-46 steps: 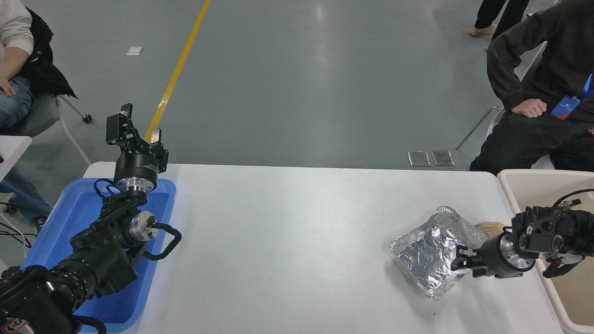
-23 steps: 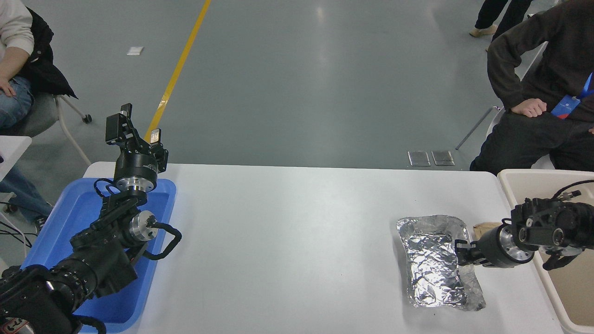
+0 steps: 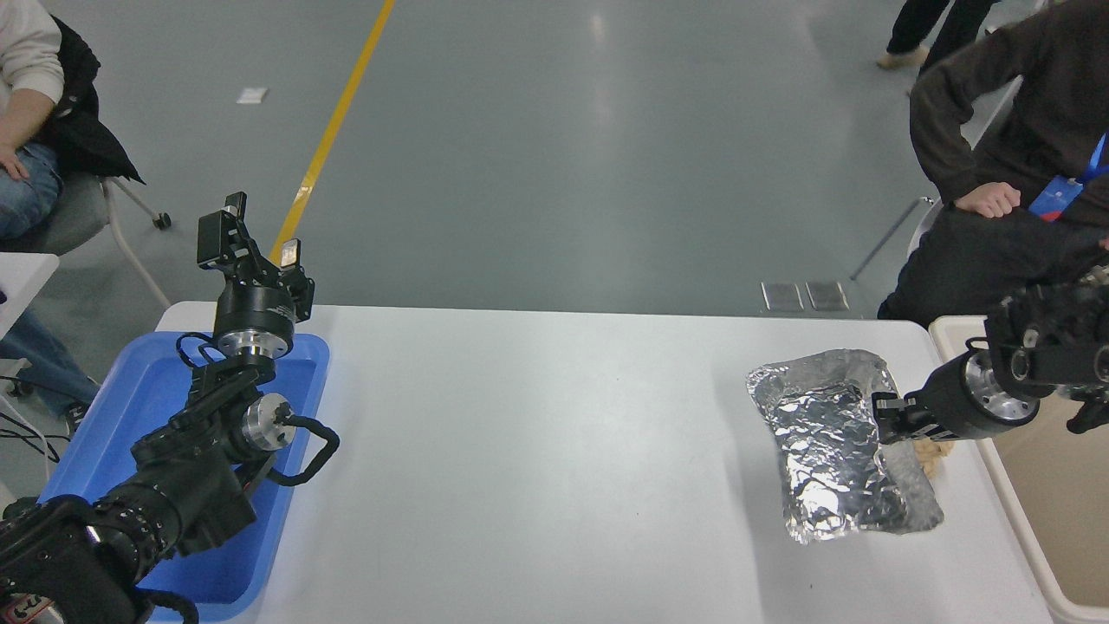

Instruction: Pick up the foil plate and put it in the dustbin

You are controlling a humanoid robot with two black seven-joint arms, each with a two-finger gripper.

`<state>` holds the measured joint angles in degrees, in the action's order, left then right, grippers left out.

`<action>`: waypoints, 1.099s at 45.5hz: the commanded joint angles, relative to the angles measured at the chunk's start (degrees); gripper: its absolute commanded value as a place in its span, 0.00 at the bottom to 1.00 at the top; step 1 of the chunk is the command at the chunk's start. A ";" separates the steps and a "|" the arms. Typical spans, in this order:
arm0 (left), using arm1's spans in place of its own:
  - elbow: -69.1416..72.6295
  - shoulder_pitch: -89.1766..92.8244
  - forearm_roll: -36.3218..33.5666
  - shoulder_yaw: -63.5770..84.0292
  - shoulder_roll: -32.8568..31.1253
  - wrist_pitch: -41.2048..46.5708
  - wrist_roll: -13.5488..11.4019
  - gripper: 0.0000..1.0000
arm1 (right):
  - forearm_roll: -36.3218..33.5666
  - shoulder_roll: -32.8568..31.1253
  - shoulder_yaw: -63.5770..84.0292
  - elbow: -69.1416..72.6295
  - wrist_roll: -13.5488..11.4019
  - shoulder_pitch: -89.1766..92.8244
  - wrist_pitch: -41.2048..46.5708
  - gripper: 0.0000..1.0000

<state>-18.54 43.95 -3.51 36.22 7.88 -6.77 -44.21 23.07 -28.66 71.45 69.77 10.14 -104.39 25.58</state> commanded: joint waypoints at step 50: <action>0.00 -0.09 0.00 0.08 0.12 0.00 0.00 1.00 | 18.23 -5.09 6.16 -1.38 0.06 -22.80 16.87 0.00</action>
<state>-18.54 43.86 -3.51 36.30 8.00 -6.77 -44.21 35.35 -30.29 77.07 73.36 10.13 -130.56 42.51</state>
